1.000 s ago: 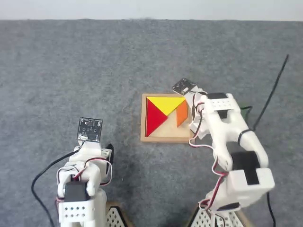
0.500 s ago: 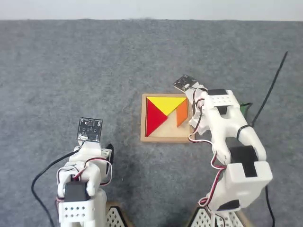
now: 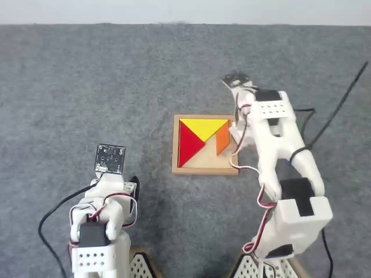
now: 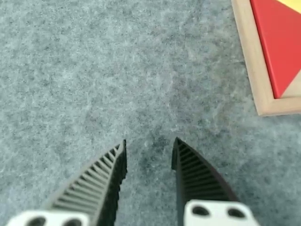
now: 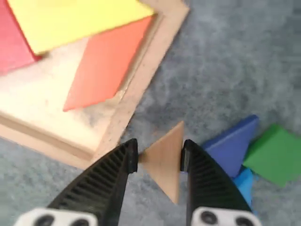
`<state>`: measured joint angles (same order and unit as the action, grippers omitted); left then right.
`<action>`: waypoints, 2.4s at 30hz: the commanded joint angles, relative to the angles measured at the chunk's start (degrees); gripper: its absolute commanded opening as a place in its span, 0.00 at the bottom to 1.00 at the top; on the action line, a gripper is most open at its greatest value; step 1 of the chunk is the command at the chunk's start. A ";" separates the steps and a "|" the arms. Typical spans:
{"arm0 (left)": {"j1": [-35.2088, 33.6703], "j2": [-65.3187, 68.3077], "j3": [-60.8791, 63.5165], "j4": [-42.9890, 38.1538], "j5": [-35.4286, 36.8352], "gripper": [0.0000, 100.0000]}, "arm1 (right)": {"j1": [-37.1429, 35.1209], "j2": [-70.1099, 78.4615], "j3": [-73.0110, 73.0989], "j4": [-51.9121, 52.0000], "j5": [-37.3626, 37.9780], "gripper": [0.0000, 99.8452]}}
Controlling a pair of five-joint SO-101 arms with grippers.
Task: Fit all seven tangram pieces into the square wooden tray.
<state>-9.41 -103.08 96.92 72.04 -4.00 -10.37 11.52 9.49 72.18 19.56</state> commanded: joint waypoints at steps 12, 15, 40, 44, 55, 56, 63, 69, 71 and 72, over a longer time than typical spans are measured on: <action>0.09 -1.58 -0.48 0.53 -0.35 0.15 | -19.12 3.12 -6.15 -8.04 -32.44 0.14; 0.09 -1.58 -0.48 0.53 -0.35 0.15 | -18.95 4.88 -6.15 -9.45 -34.73 0.14; 0.09 -1.58 -0.48 0.53 -0.35 0.15 | -17.10 -0.22 -10.11 -4.18 -28.57 0.22; 0.09 -1.58 -0.48 0.53 -0.35 0.15 | -17.19 -9.45 -1.41 -4.97 -25.85 0.19; 0.09 -1.58 -0.48 0.53 -0.35 0.15 | -17.19 -16.84 23.56 -22.73 -17.49 0.02; 0.09 -1.58 -0.48 0.53 -0.35 0.15 | -17.19 -15.69 23.47 -22.81 -17.49 0.01; 0.09 -1.58 -0.48 0.53 -0.35 0.15 | -16.75 -6.37 17.85 -23.08 -17.49 0.01; 0.09 -1.58 -0.48 0.53 -0.35 0.15 | -14.46 -2.77 13.45 -23.16 -17.49 0.01; 0.09 -1.58 -0.48 0.53 -0.35 0.15 | -12.26 -2.07 11.96 -23.25 -17.49 0.01; 0.09 -1.58 -0.48 0.53 -0.35 0.15 | -11.30 -1.80 11.43 -23.52 -17.49 0.01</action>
<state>-9.41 -103.08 96.92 72.04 -4.00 -25.93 9.58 25.93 49.67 1.36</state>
